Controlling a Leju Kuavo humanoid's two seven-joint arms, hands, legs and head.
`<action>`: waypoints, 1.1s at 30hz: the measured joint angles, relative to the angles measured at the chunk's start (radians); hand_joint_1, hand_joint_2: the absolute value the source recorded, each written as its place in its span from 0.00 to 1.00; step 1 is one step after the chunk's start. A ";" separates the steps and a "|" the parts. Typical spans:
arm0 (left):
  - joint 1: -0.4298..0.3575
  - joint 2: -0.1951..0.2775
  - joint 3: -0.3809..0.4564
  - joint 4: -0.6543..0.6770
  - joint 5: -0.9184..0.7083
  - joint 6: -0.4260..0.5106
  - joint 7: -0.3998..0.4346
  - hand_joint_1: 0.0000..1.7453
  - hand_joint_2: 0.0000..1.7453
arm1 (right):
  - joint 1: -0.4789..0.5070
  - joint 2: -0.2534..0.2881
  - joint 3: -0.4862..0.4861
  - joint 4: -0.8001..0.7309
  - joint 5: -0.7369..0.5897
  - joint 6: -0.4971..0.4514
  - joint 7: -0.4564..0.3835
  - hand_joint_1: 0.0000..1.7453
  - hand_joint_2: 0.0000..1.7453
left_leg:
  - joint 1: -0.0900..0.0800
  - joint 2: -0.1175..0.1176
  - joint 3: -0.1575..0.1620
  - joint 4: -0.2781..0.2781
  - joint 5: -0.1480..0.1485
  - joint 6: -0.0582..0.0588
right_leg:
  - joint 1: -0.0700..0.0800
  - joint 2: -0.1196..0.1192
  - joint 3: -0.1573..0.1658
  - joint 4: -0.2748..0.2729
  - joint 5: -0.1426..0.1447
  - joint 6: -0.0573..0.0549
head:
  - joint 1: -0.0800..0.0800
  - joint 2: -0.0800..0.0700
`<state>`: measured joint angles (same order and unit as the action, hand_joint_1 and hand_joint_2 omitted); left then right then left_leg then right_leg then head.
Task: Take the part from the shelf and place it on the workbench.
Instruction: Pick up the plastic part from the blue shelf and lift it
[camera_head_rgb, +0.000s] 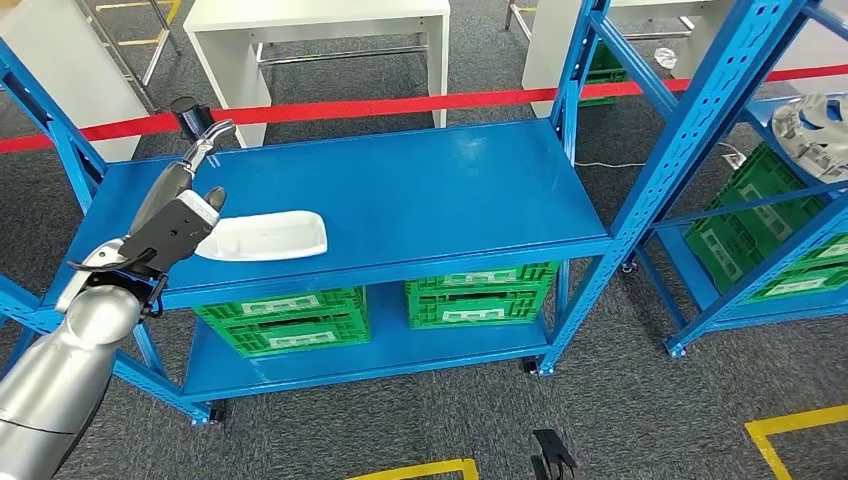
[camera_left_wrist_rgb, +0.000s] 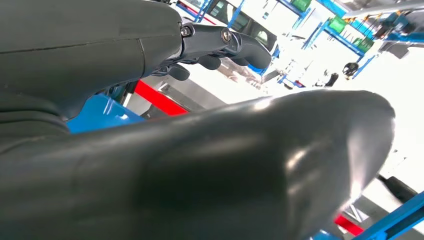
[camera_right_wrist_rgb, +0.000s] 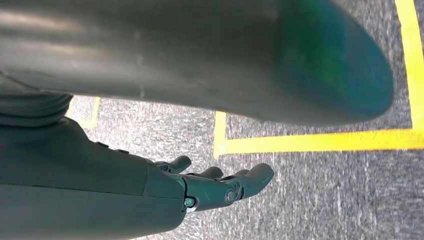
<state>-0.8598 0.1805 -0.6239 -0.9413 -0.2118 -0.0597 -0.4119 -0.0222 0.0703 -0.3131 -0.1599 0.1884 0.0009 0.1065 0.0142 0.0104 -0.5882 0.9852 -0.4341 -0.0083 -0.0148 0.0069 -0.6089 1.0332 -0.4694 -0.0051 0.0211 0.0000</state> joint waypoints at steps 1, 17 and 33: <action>0.001 -0.001 0.001 -0.004 -0.001 0.002 0.001 0.00 0.00 | 0.000 -0.001 0.000 0.000 0.001 0.001 -0.001 0.00 0.00 | 0.005 0.005 0.009 -0.013 0.005 0.000 | 0.001 0.000 -0.011 0.026 -0.015 0.005 | 0.000 0.000; 0.019 -0.015 0.008 -0.011 -0.012 0.009 0.000 0.00 0.75 | 0.000 -0.002 -0.004 0.000 0.010 -0.006 -0.011 0.00 0.00 | 0.027 0.032 -0.004 0.107 -0.103 -0.066 | -0.020 -0.009 -0.033 0.036 0.003 -0.019 | -0.001 0.000; -0.017 -0.024 -0.016 0.134 -0.423 0.405 0.065 0.00 1.00 | -0.003 0.001 -0.015 0.000 0.016 -0.021 0.002 0.00 0.00 | -0.031 -0.026 -0.029 0.050 -0.022 -0.005 | 0.017 0.033 -0.017 0.021 -0.004 -0.036 | -0.001 0.000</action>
<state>-0.8763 0.1570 -0.6396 -0.8077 -0.6351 0.3453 -0.3465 -0.0254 0.0715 -0.3280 -0.1602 0.2045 -0.0198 0.1084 -0.0164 -0.0157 -0.6177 1.0356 -0.4564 -0.0129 0.0027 0.0399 -0.6256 1.0543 -0.4730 -0.0408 0.0203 -0.0001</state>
